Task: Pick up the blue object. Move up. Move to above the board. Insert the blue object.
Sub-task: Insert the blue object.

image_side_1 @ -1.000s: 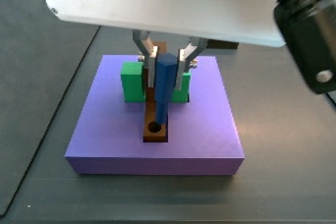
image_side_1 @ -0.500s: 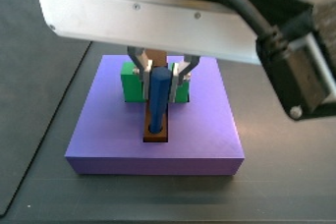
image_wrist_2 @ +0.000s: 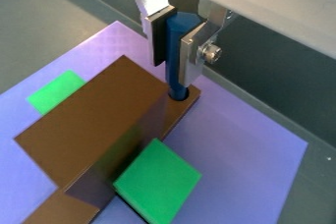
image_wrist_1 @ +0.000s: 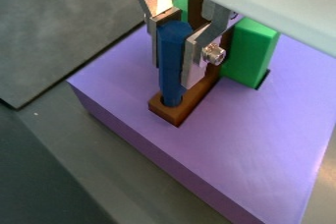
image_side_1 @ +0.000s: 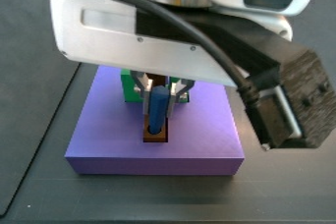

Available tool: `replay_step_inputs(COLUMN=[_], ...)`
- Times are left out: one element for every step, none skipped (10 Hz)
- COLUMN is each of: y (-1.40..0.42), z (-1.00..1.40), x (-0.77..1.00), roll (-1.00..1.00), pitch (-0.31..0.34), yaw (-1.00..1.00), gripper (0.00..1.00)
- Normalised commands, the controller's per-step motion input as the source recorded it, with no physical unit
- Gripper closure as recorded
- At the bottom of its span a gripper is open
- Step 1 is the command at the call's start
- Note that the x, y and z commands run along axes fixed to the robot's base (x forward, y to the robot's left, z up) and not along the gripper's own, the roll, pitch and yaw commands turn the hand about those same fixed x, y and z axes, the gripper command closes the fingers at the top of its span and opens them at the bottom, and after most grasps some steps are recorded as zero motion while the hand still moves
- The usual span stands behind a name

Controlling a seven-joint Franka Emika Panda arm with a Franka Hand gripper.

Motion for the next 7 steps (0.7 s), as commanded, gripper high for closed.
replay_step_inputs(y=[0.13,0.05,0.14,0.02,-0.22,-0.30,-0.19], z=[-0.51,-0.49,-0.18,-0.13,-0.04,-0.08,-0.03], x=[0.00,0.00,0.00,0.00,-0.01,0.00,0.00], roll=[0.23,0.26,0.27,0.20,0.16,0.13,0.28], pitch=[0.074,0.079,0.153,0.139,0.071,0.013,0.106], yaw=[-0.01,-0.03,-0.04,0.00,0.00,0.00,0.03], gripper=[1.00,1.00,1.00,1.00,1.00,1.00,1.00])
